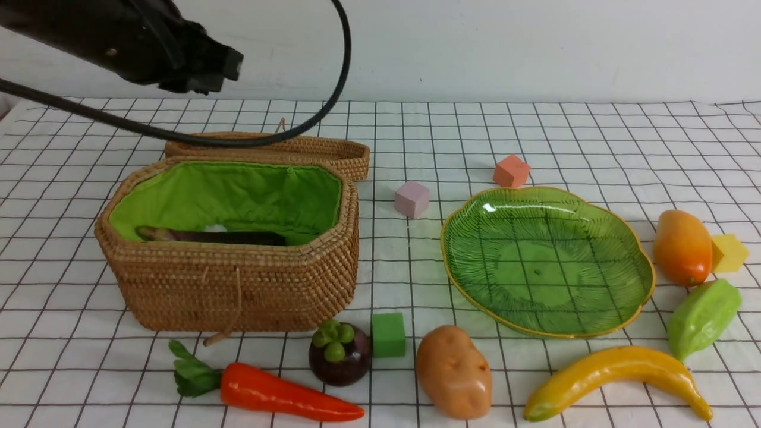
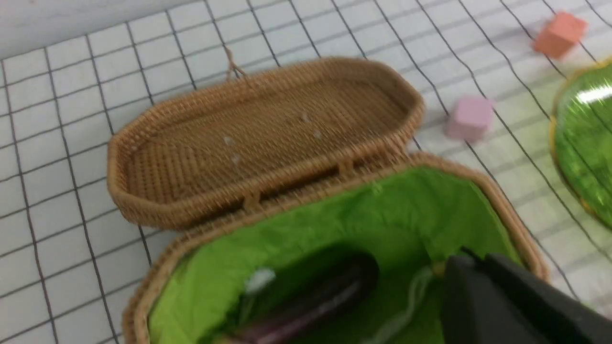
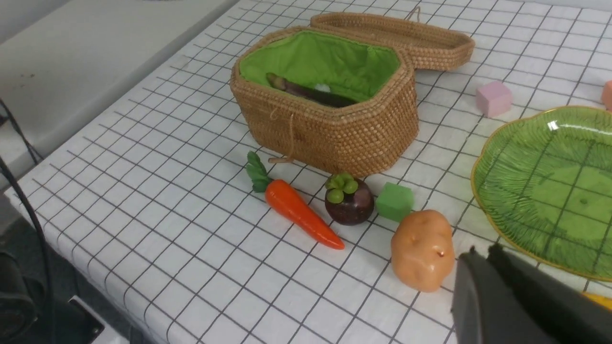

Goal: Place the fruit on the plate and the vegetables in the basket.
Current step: Use the left arm to grab a carrot and put it into the left basket

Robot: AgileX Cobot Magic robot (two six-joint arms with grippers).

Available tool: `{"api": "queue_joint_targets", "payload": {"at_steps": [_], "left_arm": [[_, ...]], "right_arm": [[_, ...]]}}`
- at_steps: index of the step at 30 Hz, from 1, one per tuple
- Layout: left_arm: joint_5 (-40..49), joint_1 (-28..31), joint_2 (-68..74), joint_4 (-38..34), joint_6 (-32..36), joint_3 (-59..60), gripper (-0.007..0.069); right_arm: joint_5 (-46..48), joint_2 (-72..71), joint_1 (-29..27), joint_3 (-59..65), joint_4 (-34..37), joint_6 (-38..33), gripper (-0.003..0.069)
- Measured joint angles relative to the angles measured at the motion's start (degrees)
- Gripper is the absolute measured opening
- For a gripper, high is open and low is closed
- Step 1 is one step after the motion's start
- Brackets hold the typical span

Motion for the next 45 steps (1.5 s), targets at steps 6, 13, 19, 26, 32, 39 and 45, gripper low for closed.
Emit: {"api": "queue_joint_targets", "payload": {"at_steps": [6,13,19,26,32,39,45], "left_arm": [[8.15,-3.7,-10.71,-3.47,21.91,16.75,-0.0013],[-1.64,-12.8,-13.83,-3.53,34.21,33.74,-0.0009],[-9.29,-15.09,-5.56,-3.58,35.78,36.13,0.0217],[-10.68,-15.09,0.36,0.37,38.27,36.13,0.0468],[-13.94,-15.09,6.41,6.25,39.0,36.13,0.0505],[-14.16,-15.09,11.8,12.2,39.0,36.13,0.0459],[-7.66,-15.09,11.07,12.7,39.0,36.13,0.0379]], "right_arm": [[4.93,0.0,0.0,0.0,0.39,-3.5,0.0038],[6.76,0.0,0.0,0.0,0.57,-5.85,0.0038],[14.2,0.0,0.0,0.0,3.48,-10.99,0.0038],[14.62,0.0,0.0,0.0,8.29,-16.01,0.0038],[14.62,0.0,0.0,0.0,11.65,-19.25,0.0038],[14.62,0.0,0.0,0.0,11.97,-19.25,0.0038],[14.62,0.0,0.0,0.0,11.97,-19.25,0.0038]]}}
